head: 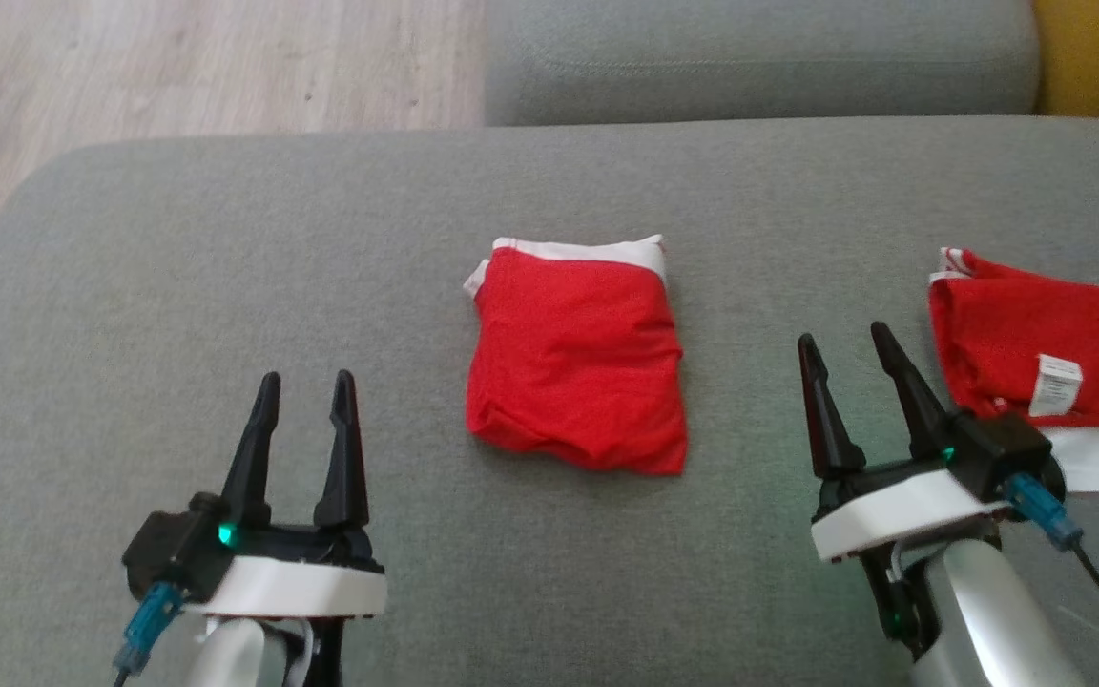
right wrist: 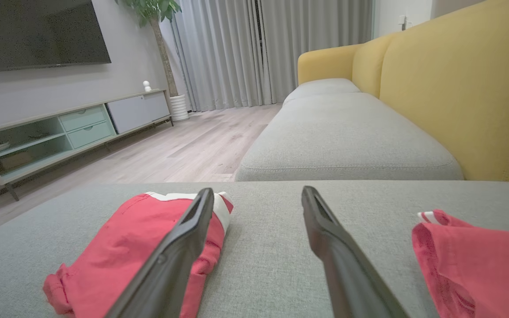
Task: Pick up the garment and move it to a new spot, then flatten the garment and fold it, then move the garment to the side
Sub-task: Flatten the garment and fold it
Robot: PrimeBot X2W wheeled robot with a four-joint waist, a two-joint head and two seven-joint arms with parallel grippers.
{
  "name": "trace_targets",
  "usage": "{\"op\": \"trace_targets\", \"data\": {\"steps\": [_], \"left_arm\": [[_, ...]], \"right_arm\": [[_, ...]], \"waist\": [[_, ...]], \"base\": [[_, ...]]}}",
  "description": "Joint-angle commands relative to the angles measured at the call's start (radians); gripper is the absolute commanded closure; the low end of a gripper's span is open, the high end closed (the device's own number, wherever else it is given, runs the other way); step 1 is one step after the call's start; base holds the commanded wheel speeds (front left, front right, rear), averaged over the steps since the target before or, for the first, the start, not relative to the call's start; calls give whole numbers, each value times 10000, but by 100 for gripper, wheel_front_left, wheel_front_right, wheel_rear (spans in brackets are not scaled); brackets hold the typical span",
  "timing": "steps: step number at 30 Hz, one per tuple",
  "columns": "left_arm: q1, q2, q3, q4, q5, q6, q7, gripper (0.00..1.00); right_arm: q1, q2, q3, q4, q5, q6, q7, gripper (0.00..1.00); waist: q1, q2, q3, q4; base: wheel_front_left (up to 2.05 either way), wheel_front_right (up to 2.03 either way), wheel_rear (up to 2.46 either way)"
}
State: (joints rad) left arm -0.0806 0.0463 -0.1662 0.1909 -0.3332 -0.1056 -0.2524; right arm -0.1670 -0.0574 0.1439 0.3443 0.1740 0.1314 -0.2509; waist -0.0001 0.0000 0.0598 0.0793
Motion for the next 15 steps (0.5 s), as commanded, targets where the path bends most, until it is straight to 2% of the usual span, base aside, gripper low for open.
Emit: {"op": "trace_targets", "data": {"steps": [1,2,3,9,15], "left_arm": [[-459,39,210,-348,95,-23,-93,0],[-500,39,157,-358,97,-29,-93,0],[-544,39,100,-369,92,-35,-93,0],[-855,39,-179,-384,-14,-51,-93,0],[-1123,39,-591,-359,-283,-7,-93,0]], "right_arm": [[-536,70,185,-372,-84,-7,-108,0],[-644,70,186,-351,-113,-7,-108,40],[-768,70,197,-308,-114,-7,-99,100],[-1744,71,451,84,-377,-7,187,100],[-3154,71,395,1676,-674,-7,841,100]], "waist": [[1,0,186,201],[1,0,272,307],[1,0,385,430],[1,0,1042,1150],[1,0,1624,2075]], "base": [[0,0,0],[0,0,0],[0,0,0],[0,0,0],[0,0,0]]}}
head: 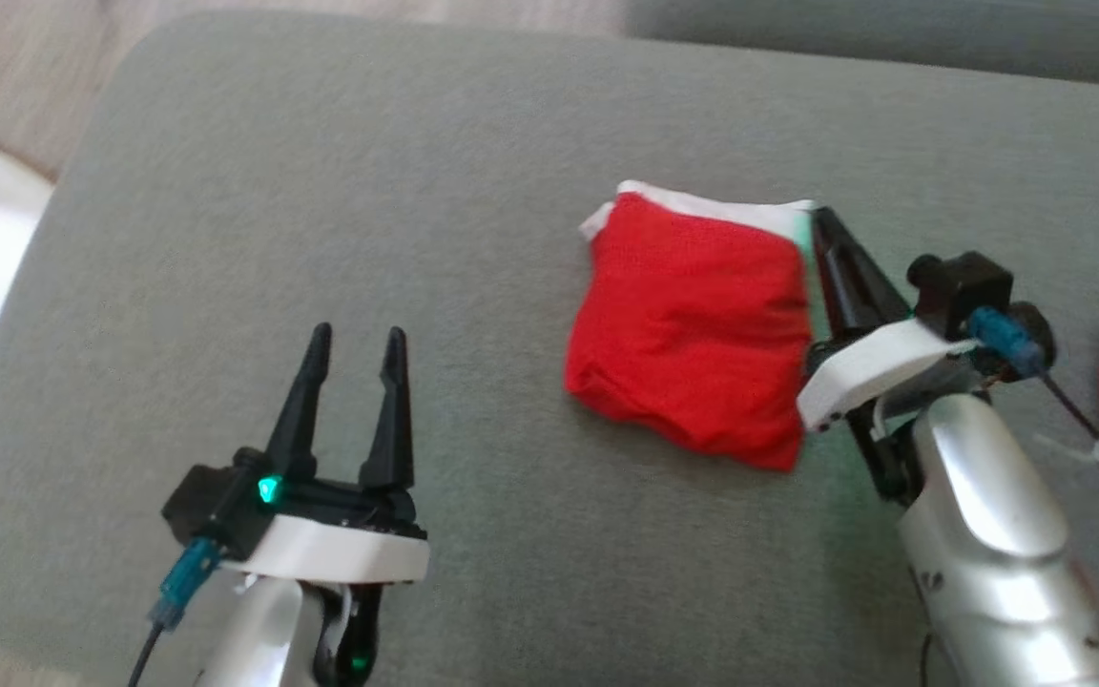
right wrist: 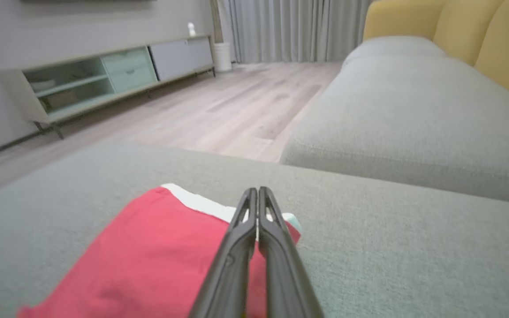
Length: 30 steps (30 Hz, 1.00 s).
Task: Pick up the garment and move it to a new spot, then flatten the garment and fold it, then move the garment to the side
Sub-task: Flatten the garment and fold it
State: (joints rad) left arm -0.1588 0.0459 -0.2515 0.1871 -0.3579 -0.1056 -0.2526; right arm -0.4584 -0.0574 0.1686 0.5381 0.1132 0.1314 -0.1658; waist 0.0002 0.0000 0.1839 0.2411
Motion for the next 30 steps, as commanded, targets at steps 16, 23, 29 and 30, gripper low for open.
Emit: {"op": "trace_targets", "data": {"steps": [16,23,29,30], "left_arm": [[-679,43,-172,-251,-241,195,-92,0],[-673,43,-152,-227,-235,206,-92,0],[-546,43,-113,-214,-161,223,-92,0],[-534,43,-70,-216,-135,220,-92,0]], "right_arm": [[-2461,72,-179,4107,-83,-7,-550,100],[-2247,72,2355,3479,1689,-7,-829,100],[-2118,72,3968,3714,2727,-7,-77,100],[-2159,72,4012,3698,2881,-7,-170,100]], "waist": [[-2,0,853,1267],[-2,0,623,1097],[-2,0,442,870],[-2,0,411,815]], "base": [[0,0,0],[0,0,0],[0,0,0],[0,0,0]]}}
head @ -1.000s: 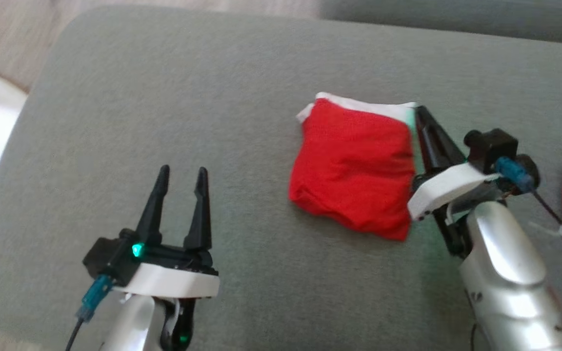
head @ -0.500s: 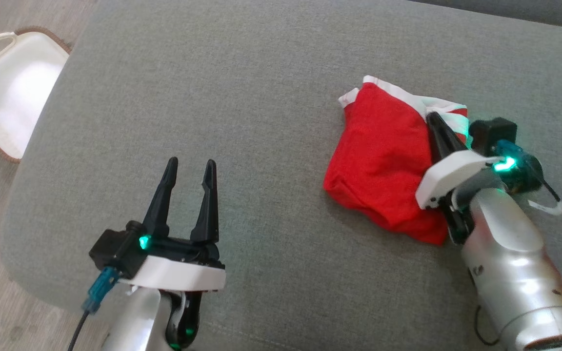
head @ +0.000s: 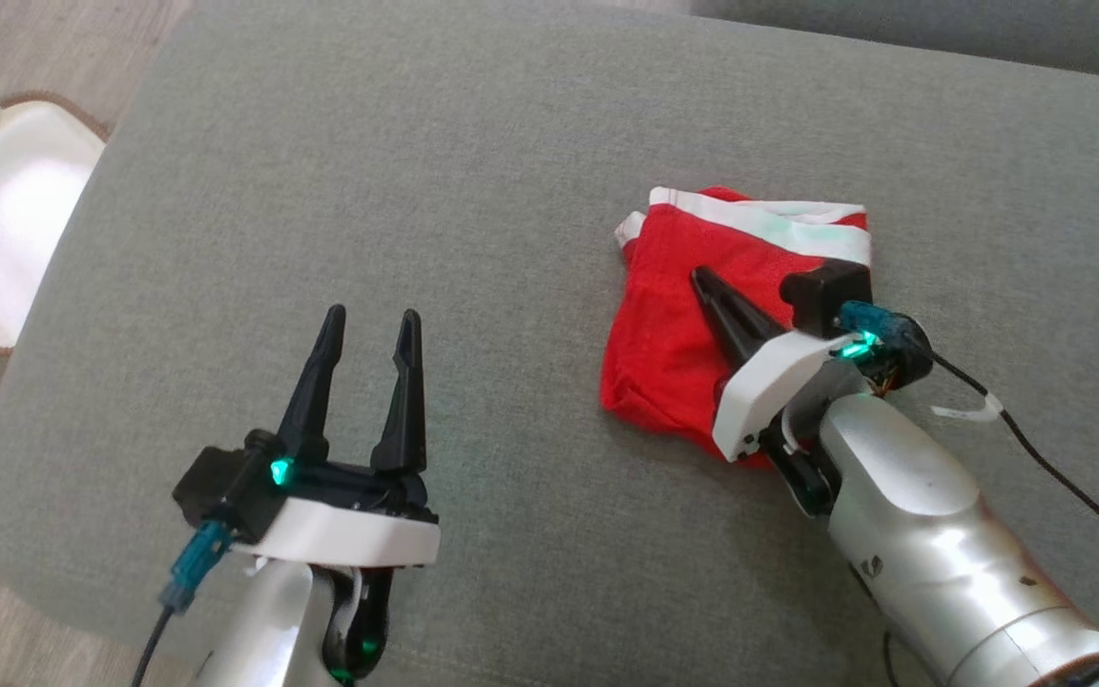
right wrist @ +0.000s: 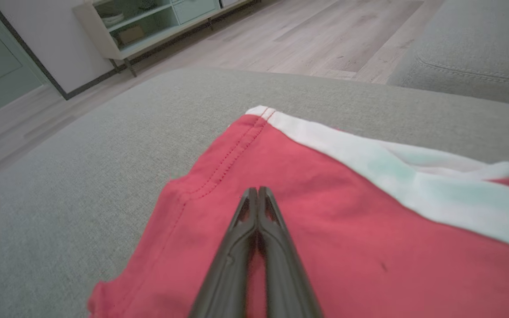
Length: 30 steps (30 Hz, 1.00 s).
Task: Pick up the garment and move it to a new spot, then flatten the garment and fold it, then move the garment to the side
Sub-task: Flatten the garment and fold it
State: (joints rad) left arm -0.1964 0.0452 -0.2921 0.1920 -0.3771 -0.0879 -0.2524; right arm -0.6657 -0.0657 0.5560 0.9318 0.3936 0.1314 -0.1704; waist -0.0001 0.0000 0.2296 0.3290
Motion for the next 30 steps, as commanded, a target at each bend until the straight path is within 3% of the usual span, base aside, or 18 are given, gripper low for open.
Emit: {"op": "trace_targets", "data": {"steps": [1,8,11,18,22,23,24,30], "left_arm": [[-156,51,403,-293,93,39,-93,0],[-20,51,874,-528,212,-9,-93,0],[97,51,1070,-589,266,-26,-93,0],[457,51,1481,-582,416,-52,-93,0],[639,51,1640,-505,480,-83,-93,0],[703,51,1693,-488,492,-86,-93,0],[775,51,1747,-468,494,-92,-93,0],[1210,51,1900,-291,598,-152,-93,0]], "right_arm": [[-134,154,166,-249,192,-7,-236,100],[-336,154,-368,-461,322,-7,-850,100],[-102,154,-1066,-793,115,-7,-903,100],[1631,154,-3073,-3064,-1377,-7,-911,100],[2814,154,-3789,-4114,-1402,-7,-912,100],[3037,154,-3917,-4350,-1410,-7,-912,61],[3257,154,-4016,-4570,-1403,-7,-912,1],[4510,154,-4352,-5425,-1432,-7,-913,0]], "waist": [[1,0,-90,-129],[1,0,-491,-672],[1,0,-745,-1040],[1,0,-1267,-2023],[1,0,-1499,-2451],[1,0,-1546,-2553],[1,0,-1599,-2657],[1,0,-1818,-2991]], "base": [[0,0,0],[0,0,0],[0,0,0],[0,0,0],[0,0,0],[0,0,0],[0,0,0],[0,0,0]]}}
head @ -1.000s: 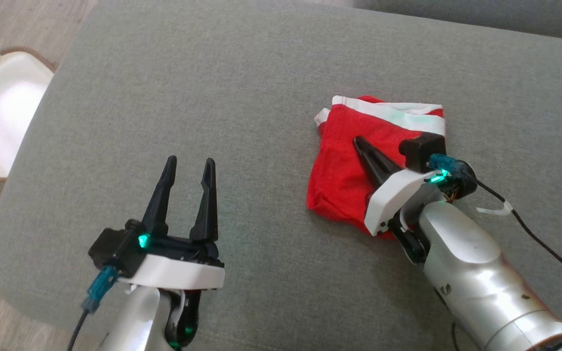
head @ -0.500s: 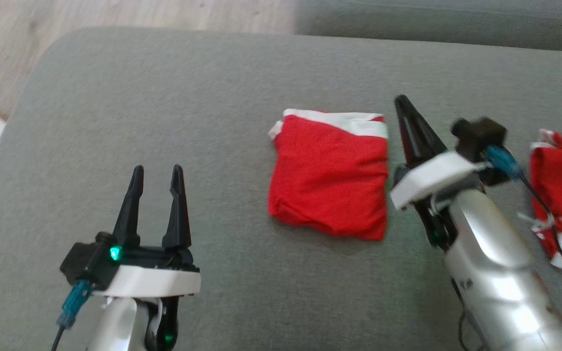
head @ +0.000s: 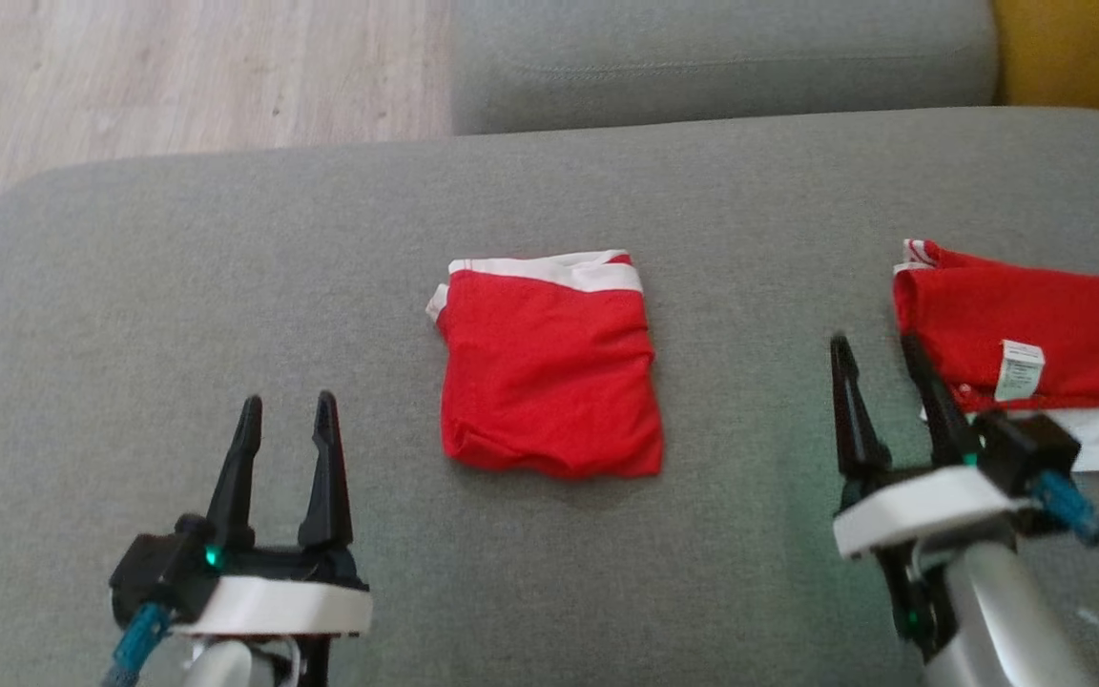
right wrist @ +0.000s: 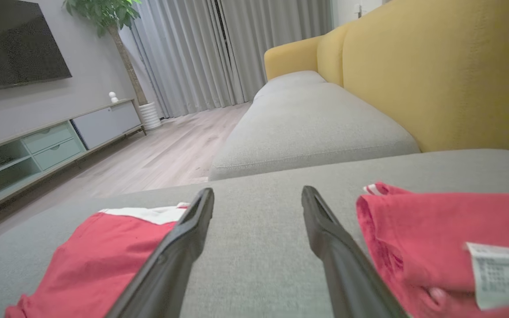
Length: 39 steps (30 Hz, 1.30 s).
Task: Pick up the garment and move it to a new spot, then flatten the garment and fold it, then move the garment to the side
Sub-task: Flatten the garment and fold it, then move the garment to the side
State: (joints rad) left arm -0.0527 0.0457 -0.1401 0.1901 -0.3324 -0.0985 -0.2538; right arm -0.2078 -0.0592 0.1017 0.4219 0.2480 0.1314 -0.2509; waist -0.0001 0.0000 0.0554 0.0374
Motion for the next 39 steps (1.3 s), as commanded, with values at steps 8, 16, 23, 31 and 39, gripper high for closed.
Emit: {"op": "trace_targets", "data": {"steps": [8,16,23,31,39], "left_arm": [[-126,45,456,-197,137,-114,-80,0],[-301,45,197,-257,111,-141,-80,0],[-564,45,-8,-204,33,-156,-80,0],[-960,45,-548,-90,524,-185,-80,0],[-1059,45,-1007,-99,755,-167,-80,0]], "right_arm": [[544,89,55,-528,35,-7,-108,0],[181,89,126,-247,-160,-7,-95,0],[-692,89,756,472,202,-7,643,0],[-1998,89,1639,2185,1169,-7,1749,0],[-3036,89,2439,4168,2465,-7,2372,0]], "waist": [[1,0,-156,-25],[1,0,111,318],[1,0,624,752],[1,0,1168,1574],[1,0,1348,2389]], "base": [[0,0,0],[0,0,0],[0,0,0],[0,0,0],[0,0,0]]}}
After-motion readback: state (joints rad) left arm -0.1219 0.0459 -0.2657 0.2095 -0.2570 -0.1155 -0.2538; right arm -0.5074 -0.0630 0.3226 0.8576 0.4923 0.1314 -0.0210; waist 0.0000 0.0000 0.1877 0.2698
